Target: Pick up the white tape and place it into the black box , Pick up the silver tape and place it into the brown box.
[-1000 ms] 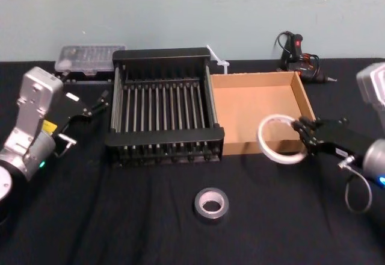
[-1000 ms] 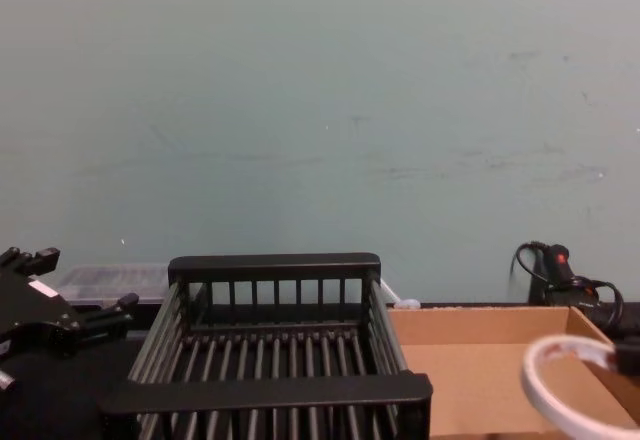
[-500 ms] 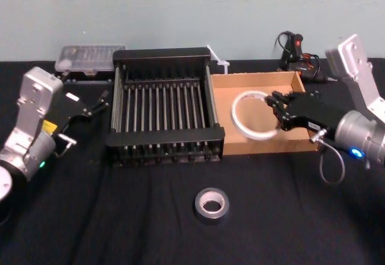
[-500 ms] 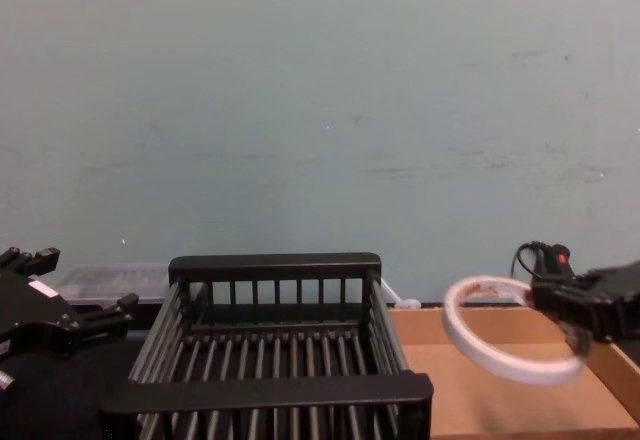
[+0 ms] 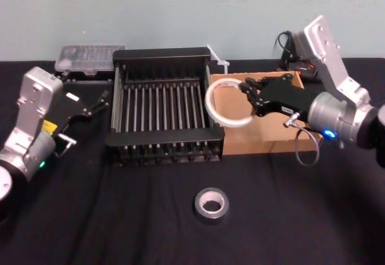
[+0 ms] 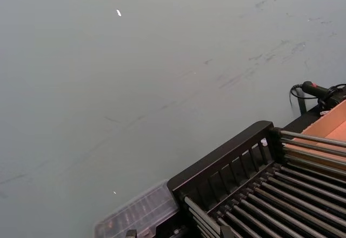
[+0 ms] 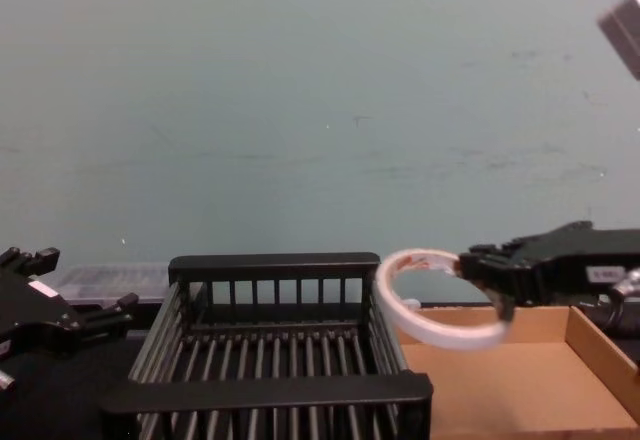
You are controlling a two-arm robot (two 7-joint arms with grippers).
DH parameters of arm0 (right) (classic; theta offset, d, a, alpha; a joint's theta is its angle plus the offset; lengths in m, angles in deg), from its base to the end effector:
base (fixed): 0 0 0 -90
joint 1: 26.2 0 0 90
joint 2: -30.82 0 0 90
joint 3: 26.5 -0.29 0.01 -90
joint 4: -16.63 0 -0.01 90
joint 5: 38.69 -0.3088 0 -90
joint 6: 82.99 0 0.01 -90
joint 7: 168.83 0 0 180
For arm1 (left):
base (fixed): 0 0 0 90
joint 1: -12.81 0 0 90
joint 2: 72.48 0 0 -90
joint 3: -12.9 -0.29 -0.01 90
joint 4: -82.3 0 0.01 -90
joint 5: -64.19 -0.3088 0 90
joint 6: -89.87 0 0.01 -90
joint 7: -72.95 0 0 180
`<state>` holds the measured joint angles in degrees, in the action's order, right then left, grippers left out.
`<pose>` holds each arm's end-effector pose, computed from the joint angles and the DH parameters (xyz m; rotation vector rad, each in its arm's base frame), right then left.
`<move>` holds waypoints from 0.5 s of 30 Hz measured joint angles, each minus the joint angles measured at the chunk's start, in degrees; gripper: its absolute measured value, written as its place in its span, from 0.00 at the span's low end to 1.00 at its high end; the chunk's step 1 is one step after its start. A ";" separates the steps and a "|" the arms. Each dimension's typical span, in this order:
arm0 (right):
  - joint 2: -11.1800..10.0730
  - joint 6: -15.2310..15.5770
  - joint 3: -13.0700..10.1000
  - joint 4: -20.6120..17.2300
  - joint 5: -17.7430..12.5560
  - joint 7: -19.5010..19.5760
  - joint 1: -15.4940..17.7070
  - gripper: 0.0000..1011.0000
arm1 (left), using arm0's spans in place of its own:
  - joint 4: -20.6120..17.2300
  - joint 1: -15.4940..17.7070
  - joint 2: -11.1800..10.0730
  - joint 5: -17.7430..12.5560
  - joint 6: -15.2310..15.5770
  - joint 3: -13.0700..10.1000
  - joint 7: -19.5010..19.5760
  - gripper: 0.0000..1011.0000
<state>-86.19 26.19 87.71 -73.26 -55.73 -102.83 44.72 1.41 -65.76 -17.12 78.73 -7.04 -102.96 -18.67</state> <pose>0.3911 -0.0172 -0.2162 -0.3404 -0.0229 -0.8276 0.3581 0.0827 -0.3023 0.3046 -0.2850 1.2480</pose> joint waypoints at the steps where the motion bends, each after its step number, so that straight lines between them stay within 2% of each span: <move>1: 0.23 0.02 0.27 0.29 0.14 -0.08 -0.38 0.09 | 0.00 0.00 0.00 0.00 0.00 0.00 0.00 0.99; 4: 1.44 0.14 1.69 1.62 0.99 -0.44 -2.24 0.09 | 0.00 0.00 0.00 0.00 0.00 0.00 0.00 0.99; 15: 4.43 0.26 4.18 5.70 3.01 -1.01 -6.07 0.09 | 0.00 0.00 0.00 0.00 0.00 0.00 0.00 0.99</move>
<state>-81.76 26.45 91.89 -67.56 -52.72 -103.83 38.65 1.40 -65.76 -17.12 78.73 -7.04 -102.96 -18.67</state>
